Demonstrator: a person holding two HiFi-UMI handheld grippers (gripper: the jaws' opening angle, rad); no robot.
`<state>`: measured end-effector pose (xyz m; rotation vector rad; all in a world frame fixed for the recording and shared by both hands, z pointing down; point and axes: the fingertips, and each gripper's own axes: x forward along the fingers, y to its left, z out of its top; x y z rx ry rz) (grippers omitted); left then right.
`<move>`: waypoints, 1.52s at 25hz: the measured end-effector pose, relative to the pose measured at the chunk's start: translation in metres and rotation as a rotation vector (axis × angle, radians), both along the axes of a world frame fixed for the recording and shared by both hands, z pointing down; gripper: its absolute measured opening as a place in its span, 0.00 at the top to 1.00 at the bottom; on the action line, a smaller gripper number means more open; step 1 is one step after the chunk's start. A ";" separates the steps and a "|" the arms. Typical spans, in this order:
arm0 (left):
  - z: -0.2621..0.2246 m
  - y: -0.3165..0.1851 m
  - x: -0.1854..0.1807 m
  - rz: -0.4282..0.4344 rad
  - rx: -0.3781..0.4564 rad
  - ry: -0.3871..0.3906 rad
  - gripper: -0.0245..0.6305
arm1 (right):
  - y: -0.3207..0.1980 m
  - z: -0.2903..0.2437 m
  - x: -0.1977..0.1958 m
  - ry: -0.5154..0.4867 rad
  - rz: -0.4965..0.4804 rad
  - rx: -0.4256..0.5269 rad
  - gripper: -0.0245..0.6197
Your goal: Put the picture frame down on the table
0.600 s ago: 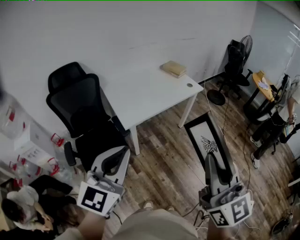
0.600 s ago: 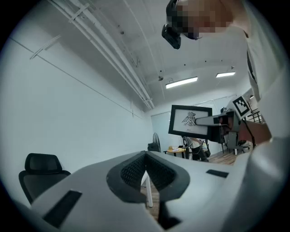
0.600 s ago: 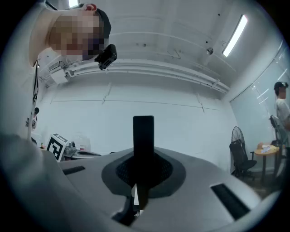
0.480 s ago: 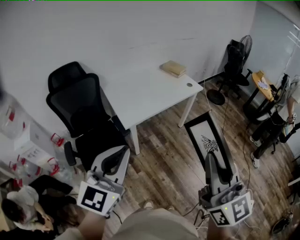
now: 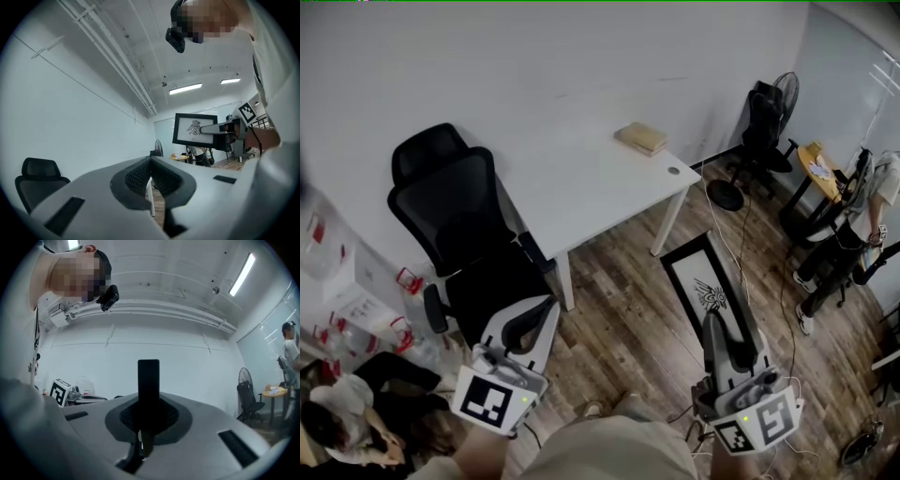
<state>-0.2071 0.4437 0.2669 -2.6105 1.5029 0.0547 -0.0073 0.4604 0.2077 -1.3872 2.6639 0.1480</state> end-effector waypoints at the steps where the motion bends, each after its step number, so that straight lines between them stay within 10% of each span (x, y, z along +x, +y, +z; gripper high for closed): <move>1: 0.001 -0.001 0.001 0.001 -0.004 -0.002 0.93 | -0.001 0.002 0.003 -0.006 0.004 -0.005 0.91; 16: 0.009 -0.075 0.035 -0.005 -0.043 -0.047 0.93 | -0.077 0.017 0.038 -0.028 -0.005 -0.056 0.91; 38: 0.015 -0.320 0.147 -0.087 -0.103 -0.106 0.93 | -0.345 0.041 0.149 -0.148 -0.122 -0.188 0.91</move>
